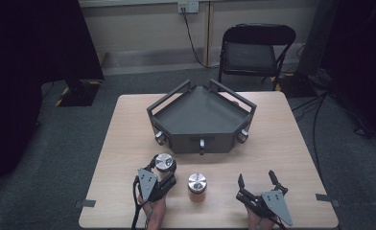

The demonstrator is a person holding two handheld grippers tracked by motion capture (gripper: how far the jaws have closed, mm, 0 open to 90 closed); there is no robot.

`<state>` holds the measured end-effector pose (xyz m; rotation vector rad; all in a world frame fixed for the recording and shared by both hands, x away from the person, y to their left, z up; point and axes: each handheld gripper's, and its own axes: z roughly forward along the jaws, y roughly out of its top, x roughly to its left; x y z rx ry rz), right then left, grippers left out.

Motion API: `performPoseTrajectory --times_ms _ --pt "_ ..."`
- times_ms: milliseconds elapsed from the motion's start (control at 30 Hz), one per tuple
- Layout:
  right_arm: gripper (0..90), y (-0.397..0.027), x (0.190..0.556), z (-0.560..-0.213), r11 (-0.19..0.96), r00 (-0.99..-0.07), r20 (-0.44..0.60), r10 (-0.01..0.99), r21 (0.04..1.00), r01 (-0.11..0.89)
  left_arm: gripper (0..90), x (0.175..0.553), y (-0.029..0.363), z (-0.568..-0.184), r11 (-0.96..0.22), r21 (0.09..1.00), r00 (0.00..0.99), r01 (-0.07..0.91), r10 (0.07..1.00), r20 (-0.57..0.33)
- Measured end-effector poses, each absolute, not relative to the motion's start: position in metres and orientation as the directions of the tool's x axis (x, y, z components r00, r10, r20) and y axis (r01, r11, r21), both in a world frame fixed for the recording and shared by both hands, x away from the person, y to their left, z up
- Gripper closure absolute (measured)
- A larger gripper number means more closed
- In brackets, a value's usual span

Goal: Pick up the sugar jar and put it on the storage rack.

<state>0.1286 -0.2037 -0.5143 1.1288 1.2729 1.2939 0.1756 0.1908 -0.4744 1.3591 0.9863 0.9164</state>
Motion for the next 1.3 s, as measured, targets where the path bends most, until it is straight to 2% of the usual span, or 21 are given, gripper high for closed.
performPoseTrajectory --times_ms 633,1300 --pt "0.9 -0.204 0.129 -0.514 0.008 -0.109 -0.011 0.994 1.0 -0.028 35.5 0.176 0.197 -0.453 0.011 1.0 0.413 0.003 0.911 -0.011" --pt "0.8 -0.204 0.129 -0.514 0.008 -0.109 -0.011 0.994 1.0 -0.028 35.5 0.197 0.2 -0.422 0.023 1.0 0.489 -0.007 0.872 -0.017"
